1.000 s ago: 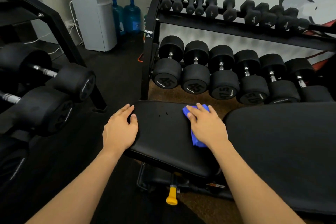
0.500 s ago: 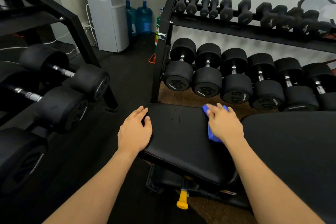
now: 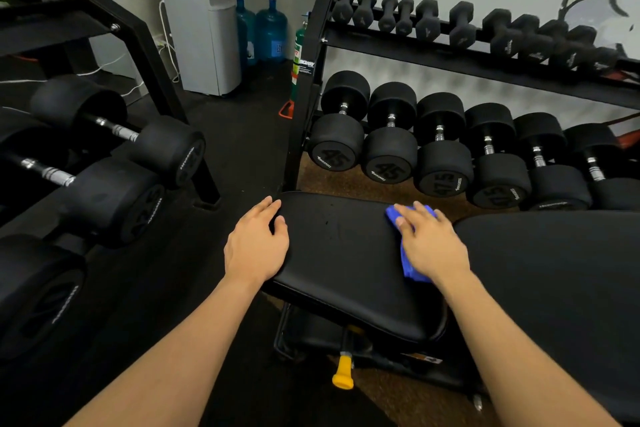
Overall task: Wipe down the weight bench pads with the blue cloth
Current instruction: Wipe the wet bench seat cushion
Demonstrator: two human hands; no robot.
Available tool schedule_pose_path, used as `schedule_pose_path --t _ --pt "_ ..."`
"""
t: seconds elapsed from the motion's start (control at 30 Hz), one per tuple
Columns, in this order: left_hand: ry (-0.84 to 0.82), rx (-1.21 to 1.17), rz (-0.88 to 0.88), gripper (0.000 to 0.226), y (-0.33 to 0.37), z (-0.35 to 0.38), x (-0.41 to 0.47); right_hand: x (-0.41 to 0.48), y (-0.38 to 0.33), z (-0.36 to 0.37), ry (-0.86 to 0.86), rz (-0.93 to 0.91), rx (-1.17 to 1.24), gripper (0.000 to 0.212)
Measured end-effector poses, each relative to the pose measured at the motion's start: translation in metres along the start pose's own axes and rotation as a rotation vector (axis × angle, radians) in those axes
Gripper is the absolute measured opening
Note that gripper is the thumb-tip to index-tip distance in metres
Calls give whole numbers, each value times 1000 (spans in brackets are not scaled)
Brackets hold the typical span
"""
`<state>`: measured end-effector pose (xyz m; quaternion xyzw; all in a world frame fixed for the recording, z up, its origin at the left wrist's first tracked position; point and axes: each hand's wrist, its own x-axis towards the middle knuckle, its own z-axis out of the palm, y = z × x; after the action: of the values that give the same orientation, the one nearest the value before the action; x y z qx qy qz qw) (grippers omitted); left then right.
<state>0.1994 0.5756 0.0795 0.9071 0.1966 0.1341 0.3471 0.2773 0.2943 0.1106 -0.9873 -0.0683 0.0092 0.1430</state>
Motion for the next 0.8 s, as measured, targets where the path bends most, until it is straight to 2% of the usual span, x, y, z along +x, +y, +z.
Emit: schedule_pose_path --t 0.07,0.13,0.23,0.33,0.4,0.5,0.57,0.67,0.73,0.8 --pt "-1 0 4 45 0 0 0 36 -6 2 9 56 45 66" --pt "-2 1 4 45 0 1 0 50 -28 8 -7 53 30 53" --pt "5 -8 11 45 -1 1 0 24 -70 15 -4 -153 -3 42" --pt "10 -12 22 45 -2 0 0 -17 -70 19 -15 -262 -13 43" --pt "10 -14 30 45 -3 0 0 -9 -48 18 7 -222 -43 45" --pt "1 -17 21 45 -2 1 1 37 -26 15 47 -56 -76 58" --pt "13 -23 10 45 -3 2 3 57 -44 15 32 -6 -25 50" --pt "13 -28 13 45 -4 2 3 44 -86 21 72 -131 -34 42" --pt "16 -35 12 45 -3 1 3 10 -104 26 37 -299 -126 44" --pt "15 -32 16 45 -3 1 2 -33 -98 26 -11 -394 -117 45"
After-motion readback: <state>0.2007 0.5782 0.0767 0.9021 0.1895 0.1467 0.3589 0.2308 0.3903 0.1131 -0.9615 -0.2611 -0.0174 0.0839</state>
